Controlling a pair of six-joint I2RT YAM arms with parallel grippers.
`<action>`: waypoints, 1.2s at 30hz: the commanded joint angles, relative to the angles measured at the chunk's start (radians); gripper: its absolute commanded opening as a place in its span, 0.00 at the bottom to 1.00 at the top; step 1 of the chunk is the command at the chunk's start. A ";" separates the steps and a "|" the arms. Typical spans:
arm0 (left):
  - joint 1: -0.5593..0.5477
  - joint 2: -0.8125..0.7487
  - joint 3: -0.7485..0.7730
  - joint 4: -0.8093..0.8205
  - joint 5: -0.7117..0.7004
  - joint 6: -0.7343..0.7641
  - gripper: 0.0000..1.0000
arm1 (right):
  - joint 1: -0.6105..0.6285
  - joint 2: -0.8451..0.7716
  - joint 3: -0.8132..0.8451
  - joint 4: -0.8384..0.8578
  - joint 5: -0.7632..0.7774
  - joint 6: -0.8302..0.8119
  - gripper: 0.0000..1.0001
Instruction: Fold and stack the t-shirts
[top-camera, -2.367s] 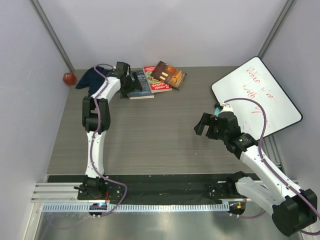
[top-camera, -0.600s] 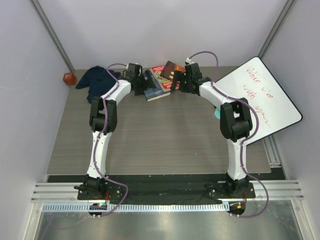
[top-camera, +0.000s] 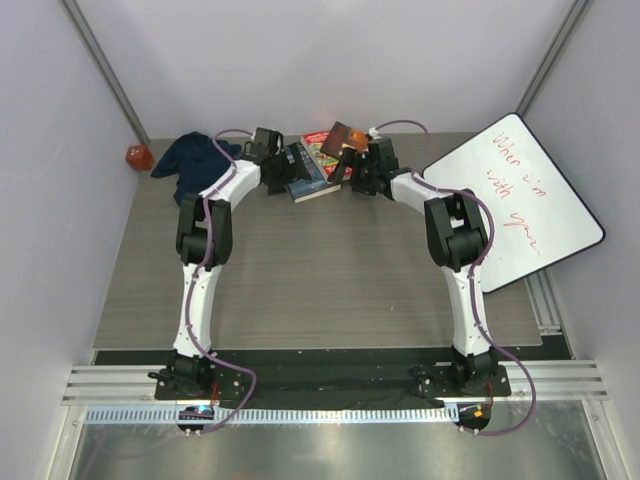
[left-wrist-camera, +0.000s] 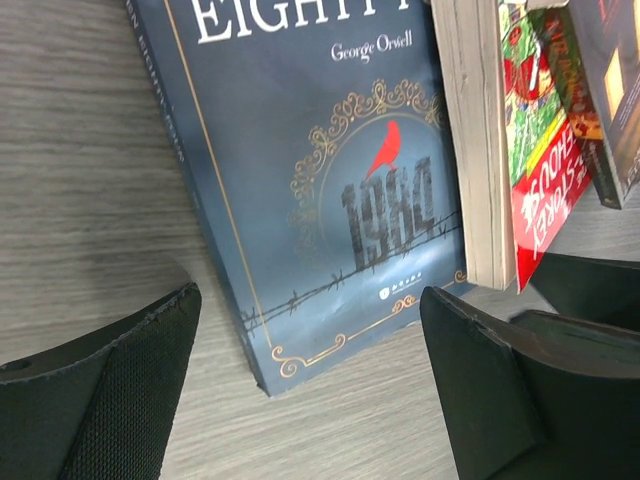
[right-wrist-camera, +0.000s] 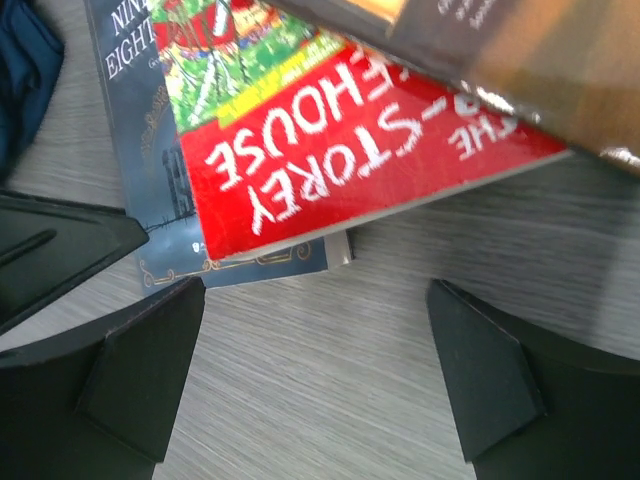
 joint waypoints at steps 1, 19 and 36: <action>0.002 -0.008 -0.061 -0.149 -0.016 0.033 0.92 | 0.004 -0.052 -0.159 0.234 -0.008 0.164 1.00; 0.010 -0.117 -0.105 -0.169 -0.059 0.086 0.92 | 0.109 0.017 -0.184 0.359 0.332 0.467 0.89; 0.014 -0.208 -0.199 -0.158 -0.050 0.106 0.93 | 0.055 0.065 -0.120 0.285 0.544 0.395 0.88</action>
